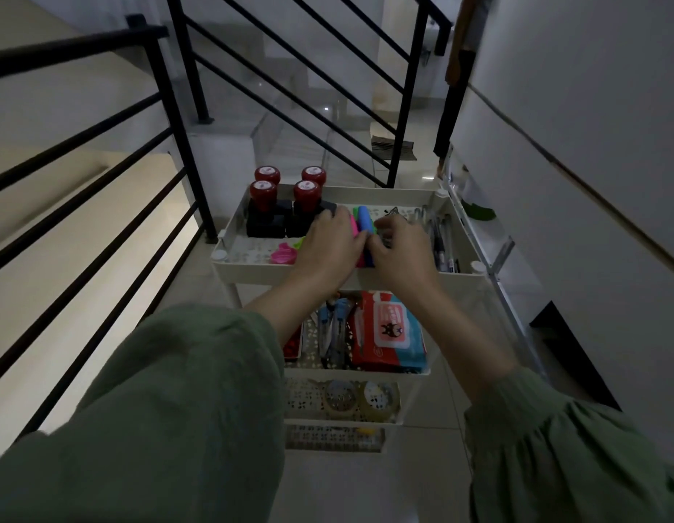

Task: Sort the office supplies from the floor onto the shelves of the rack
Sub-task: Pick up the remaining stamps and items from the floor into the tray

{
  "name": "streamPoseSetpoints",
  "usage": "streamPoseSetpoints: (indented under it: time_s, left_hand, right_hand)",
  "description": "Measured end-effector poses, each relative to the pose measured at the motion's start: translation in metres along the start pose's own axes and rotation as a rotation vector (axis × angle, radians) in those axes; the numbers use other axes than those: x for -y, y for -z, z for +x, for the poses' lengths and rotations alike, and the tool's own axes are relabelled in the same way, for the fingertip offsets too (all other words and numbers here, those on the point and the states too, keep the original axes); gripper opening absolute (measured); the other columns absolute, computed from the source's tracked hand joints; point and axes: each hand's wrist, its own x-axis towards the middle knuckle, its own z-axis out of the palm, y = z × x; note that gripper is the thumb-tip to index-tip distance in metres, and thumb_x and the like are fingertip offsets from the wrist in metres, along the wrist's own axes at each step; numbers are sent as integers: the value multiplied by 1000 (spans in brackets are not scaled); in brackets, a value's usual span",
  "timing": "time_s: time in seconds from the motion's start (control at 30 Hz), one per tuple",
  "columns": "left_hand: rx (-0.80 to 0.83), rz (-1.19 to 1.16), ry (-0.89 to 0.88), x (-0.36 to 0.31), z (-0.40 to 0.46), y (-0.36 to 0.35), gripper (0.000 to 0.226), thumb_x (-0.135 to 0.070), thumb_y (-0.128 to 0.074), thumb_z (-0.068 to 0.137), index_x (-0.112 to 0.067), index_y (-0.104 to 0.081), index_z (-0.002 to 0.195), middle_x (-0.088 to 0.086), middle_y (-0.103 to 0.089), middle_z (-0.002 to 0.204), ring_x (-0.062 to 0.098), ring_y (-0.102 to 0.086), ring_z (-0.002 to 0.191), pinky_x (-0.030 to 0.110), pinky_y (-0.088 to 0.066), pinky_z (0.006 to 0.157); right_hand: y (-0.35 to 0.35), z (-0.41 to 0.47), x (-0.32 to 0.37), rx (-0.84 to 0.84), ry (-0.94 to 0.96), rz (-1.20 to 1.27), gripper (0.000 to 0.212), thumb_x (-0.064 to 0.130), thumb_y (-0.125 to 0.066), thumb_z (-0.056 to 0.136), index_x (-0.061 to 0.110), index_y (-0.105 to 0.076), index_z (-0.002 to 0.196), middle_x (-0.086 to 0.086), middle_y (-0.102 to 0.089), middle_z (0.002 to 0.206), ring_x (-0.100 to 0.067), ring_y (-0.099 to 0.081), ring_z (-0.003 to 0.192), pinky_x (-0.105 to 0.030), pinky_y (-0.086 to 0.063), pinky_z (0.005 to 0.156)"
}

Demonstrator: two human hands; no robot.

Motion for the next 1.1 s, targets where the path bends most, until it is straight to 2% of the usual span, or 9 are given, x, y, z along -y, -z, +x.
streamPoseSetpoints:
  time_s: [0.13,0.27,0.37,0.43,0.57,0.73,0.93,1.0,1.1]
  left_hand:
    - [10,108,-42,-1,1,0,36,-23,-44,96,-2,-40,125,18,-45,127,31,-46,116,35,-41,90]
    - [-257,108,-152,-1,-21,-5,33,-29,-39,97,-6,-50,117,12,-51,119,22,-45,109,27,-39,90]
    - [-450,-109,-224,-4,-73,-9,30,-27,-41,90,-2,-58,97,14,-59,96,25,-53,90,20,-34,76]
    - [-434,-147,-184,8,-118,-27,26,-21,-44,88,0,-59,89,17,-60,88,30,-55,82,26,-37,72]
    - [-83,-193,68,63,-216,-95,36,-29,-38,88,0,-58,92,17,-60,90,32,-57,85,41,-47,73]
    - [261,-44,278,138,-342,-191,18,-13,-55,83,1,-61,93,18,-63,89,36,-60,85,41,-51,69]
    - [586,128,369,215,-463,-331,18,-19,-68,57,-9,-61,70,7,-59,63,24,-62,55,25,-46,41]
    - [735,175,436,227,-495,-371,33,-23,-75,64,-6,-61,87,10,-61,84,27,-63,78,26,-51,57]
    - [807,159,605,234,-526,-431,46,-33,-53,90,-4,-40,123,13,-45,125,27,-44,118,31,-43,90]
  right_hand:
    - [0,-6,2,24,21,-10,28,18,-47,93,4,-57,116,-18,-55,119,-32,-50,113,-43,-43,98]
    - [8,-30,2,-120,105,59,28,16,-47,95,8,-54,120,-10,-46,123,-22,-40,120,-24,-34,95]
    - [9,-63,-5,-237,160,183,21,14,-48,92,4,-59,107,-12,-54,111,-26,-51,107,-35,-44,94]
    - [-5,-98,-22,-275,124,242,22,14,-47,87,1,-61,98,-13,-58,99,-28,-54,98,-39,-46,86]
    - [-64,-183,-85,-108,-112,329,12,6,-49,91,0,-59,94,-6,-54,92,-20,-51,88,-23,-43,76]
    - [-163,-302,-197,385,-544,119,19,5,-50,93,-5,-62,102,-21,-64,102,-32,-59,99,-21,-36,75]
    - [-260,-410,-336,754,-597,-225,28,17,-49,94,1,-54,116,-21,-60,110,-30,-55,107,-30,-45,84]
    - [-286,-429,-370,778,-611,-252,32,19,-48,95,3,-49,122,-19,-58,114,-30,-51,112,-29,-43,86]
    - [-321,-440,-410,732,-648,-241,39,20,-48,95,4,-40,130,-20,-54,121,-31,-46,117,-31,-40,89]
